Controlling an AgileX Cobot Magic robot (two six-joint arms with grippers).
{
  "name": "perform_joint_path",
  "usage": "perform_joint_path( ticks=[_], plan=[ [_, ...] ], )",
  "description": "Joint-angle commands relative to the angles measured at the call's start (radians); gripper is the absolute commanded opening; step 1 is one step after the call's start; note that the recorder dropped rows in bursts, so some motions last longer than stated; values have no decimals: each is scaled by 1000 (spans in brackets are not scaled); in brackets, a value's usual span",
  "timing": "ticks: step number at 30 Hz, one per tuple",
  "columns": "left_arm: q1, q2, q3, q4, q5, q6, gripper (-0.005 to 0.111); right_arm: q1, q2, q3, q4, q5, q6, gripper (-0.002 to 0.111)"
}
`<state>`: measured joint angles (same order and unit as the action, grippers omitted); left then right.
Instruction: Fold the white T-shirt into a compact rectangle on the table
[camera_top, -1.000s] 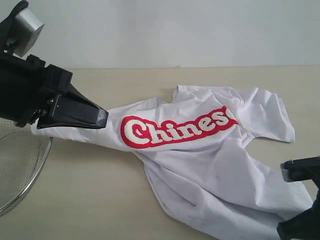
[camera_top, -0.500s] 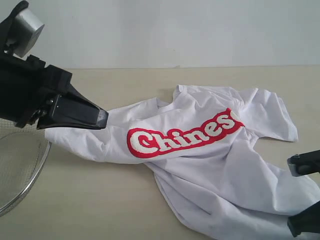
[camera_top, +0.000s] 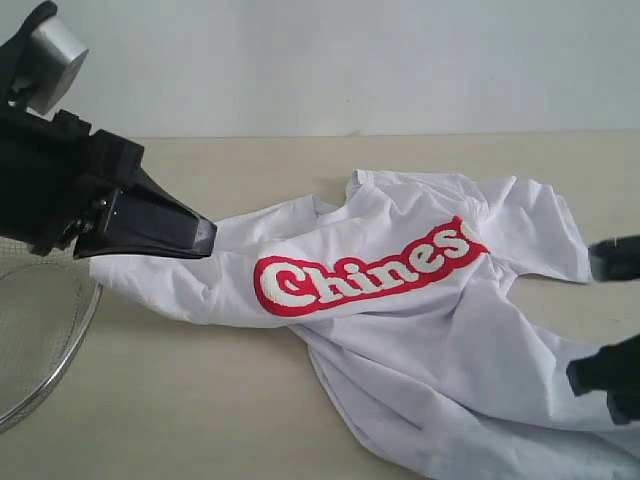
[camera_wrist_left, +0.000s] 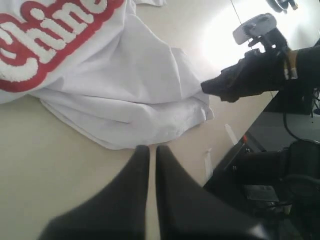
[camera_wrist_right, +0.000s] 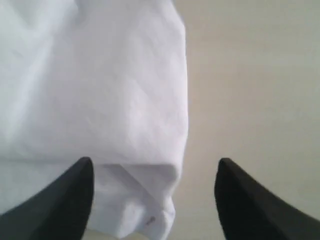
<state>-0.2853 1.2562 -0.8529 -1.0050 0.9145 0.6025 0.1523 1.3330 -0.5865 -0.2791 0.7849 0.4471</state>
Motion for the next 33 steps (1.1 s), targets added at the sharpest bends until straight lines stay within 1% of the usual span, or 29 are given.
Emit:
perform_joint_path(
  ticks=[1,3,4,6,7,9,12,16,19,21,25,33],
  plan=[
    [-3,-6,3,0,3,20,5,-2,-138,-26,114,-92,-126,39],
    [-3,-16,3,2,1,20,5,-2,-191,-26,294,-154,-297,27],
    [-3,-28,3,5,1,28,5,0,-209,-26,386,-174,-415,22],
    [-3,-62,3,34,1,31,5,12,-219,-29,635,-190,-692,12],
    [-3,-85,3,54,-5,31,5,28,-216,-31,733,-187,-810,9],
    [-3,-129,3,81,-17,9,5,69,-193,-39,857,-191,-926,7],
    [-3,-196,3,101,-21,-8,5,152,-129,-62,887,-220,-949,7],
    [-3,-289,3,104,-19,-15,5,280,19,-107,887,-259,-959,7],
    [-3,-354,14,109,-15,-19,5,348,127,-160,887,-300,-953,7],
    [-3,-393,22,112,0,-19,5,360,193,-196,887,-307,-953,7],
    [-3,-468,43,166,19,-51,5,358,312,-247,885,-319,-951,6],
    [-3,-551,76,190,23,-69,5,358,441,-267,885,-385,-952,6]
  ],
)
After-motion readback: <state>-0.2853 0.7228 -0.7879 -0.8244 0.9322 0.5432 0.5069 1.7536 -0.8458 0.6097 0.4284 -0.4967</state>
